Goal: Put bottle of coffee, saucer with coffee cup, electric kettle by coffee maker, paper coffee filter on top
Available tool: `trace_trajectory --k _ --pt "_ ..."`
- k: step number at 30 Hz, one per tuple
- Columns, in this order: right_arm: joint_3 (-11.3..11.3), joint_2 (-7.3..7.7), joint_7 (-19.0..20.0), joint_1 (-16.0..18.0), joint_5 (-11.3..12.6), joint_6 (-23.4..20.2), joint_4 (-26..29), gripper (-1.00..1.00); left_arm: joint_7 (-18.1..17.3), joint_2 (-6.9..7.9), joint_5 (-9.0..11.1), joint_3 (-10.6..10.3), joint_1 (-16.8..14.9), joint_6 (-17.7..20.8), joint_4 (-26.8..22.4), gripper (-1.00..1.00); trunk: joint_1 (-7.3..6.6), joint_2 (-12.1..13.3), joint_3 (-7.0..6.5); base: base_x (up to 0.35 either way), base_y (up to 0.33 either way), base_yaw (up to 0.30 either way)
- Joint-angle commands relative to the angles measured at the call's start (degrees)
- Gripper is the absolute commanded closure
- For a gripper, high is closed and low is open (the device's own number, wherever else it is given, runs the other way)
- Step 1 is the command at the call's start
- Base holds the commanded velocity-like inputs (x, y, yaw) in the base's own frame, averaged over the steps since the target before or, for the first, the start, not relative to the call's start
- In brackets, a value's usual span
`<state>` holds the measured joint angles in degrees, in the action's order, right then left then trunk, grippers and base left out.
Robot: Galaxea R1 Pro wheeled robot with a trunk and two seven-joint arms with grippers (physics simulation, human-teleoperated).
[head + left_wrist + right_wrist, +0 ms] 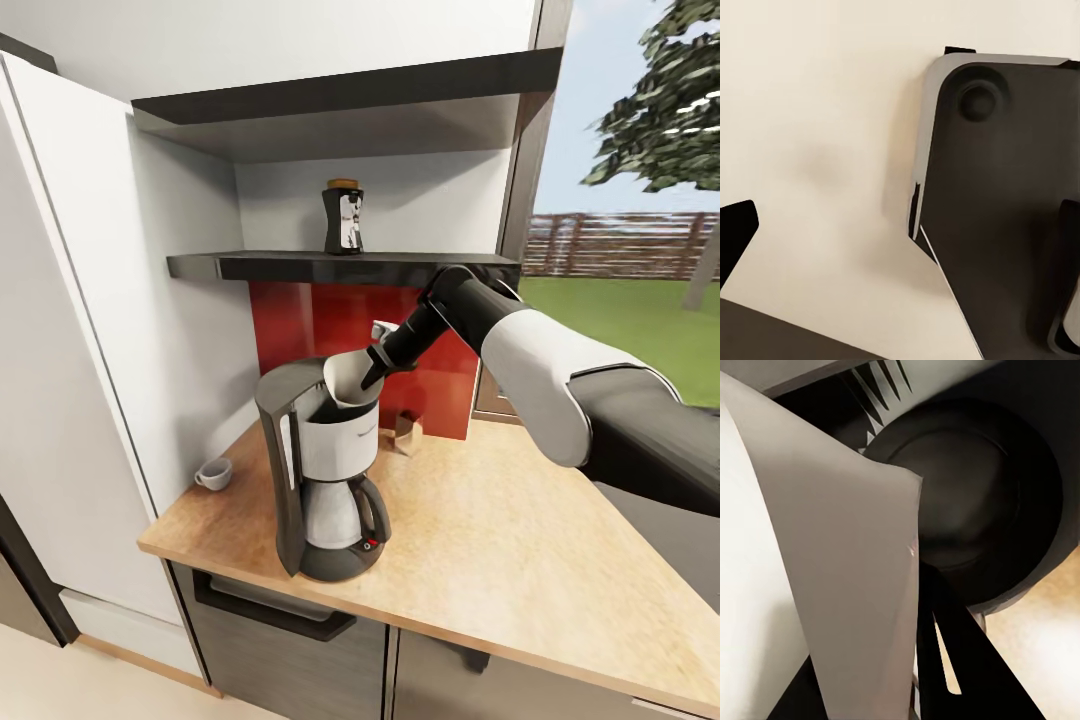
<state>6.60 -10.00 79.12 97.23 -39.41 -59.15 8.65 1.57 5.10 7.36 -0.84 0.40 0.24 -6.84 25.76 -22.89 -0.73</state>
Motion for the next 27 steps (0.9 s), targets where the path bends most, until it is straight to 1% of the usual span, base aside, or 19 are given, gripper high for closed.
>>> trace_trajectory --k 1,8,15,27 --pt "0.3 0.0 0.5 0.0 -0.2 -0.8 0.1 1.0 0.1 0.0 0.5 -0.1 0.0 0.0 -0.1 -1.0 0.02 0.0 0.01 0.0 0.0 0.0" --pt "0.2 0.0 0.5 -0.1 -0.1 -0.8 0.1 1.0 0.1 0.0 0.5 -0.1 0.0 0.1 -0.1 -1.0 0.02 0.0 0.01 0.0 0.013 0.0" --pt "0.2 0.0 0.5 -0.2 -0.1 -0.8 0.0 1.0 0.1 0.0 0.5 -0.1 0.0 0.0 -0.1 -1.0 0.02 0.0 0.01 0.0 0.114 0.0" --pt "0.2 0.0 0.5 -0.8 -0.2 -0.8 0.1 1.0 0.1 -0.02 0.5 -0.1 0.0 0.1 -0.1 -1.0 0.02 0.0 0.01 0.0 0.008 0.0"
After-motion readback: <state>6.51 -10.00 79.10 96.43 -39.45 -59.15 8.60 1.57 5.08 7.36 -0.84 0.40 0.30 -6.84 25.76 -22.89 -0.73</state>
